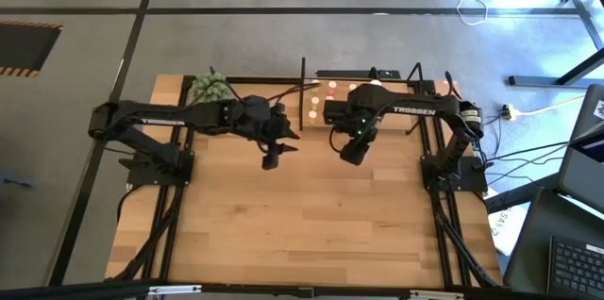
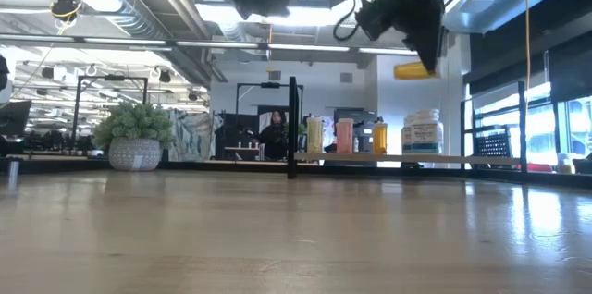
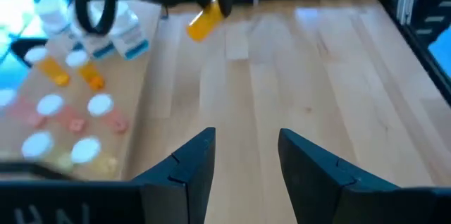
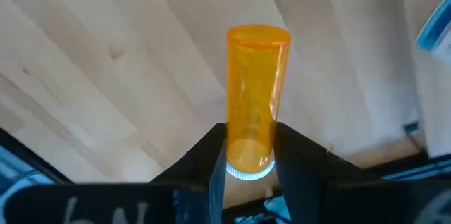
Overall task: Pick and place medicine bottles onto shelf by color
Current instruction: Put the orange pill bottle on the shelf aligned with the other orange pill bottles
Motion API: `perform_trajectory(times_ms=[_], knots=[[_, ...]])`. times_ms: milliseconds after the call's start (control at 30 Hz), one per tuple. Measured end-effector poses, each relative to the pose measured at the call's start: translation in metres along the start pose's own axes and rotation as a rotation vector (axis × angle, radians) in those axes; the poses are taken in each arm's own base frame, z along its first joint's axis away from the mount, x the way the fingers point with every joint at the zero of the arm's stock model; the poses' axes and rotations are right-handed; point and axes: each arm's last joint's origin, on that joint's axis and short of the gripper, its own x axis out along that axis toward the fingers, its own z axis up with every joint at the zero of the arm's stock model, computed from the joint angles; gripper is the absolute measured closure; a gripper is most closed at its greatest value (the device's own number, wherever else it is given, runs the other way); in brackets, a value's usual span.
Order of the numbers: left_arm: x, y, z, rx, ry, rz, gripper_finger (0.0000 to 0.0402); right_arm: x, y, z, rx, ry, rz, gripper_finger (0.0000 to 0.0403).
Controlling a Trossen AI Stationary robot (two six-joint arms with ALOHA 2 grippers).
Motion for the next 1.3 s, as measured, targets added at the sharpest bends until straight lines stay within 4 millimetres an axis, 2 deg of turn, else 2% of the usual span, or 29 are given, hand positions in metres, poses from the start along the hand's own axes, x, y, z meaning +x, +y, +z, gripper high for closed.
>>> perform_trajectory(times_ms=[167, 300, 533, 767, 1000, 1300], knots=[[0.018, 0.001, -0.004, 0.011, 0.000, -0.012, 0.0252, -0.010, 0.009, -0.001, -0.099, -0.047, 0.002, 0.0295], [0.020, 0.001, -0.004, -0.021, 0.004, -0.013, 0.0252, -0.013, 0.012, -0.005, -0.094, -0.026, 0.022, 0.0295], [0.020, 0.000, -0.004, -0.047, -0.001, -0.016, 0.0252, -0.013, 0.018, -0.008, -0.068, 0.032, 0.171, 0.0295], [0.029, -0.007, -0.003, -0.021, -0.027, -0.107, 0.0252, -0.013, 0.018, -0.007, -0.142, 0.015, 0.164, 0.0295], [0.049, -0.006, 0.007, 0.032, -0.193, -0.093, 0.0252, -0.012, 0.023, -0.005, -0.196, -0.016, 0.164, 0.0295], [0.079, -0.005, -0.006, 0.013, -0.184, -0.097, 0.0252, -0.012, 0.030, -0.003, -0.280, -0.069, 0.175, 0.0295]])
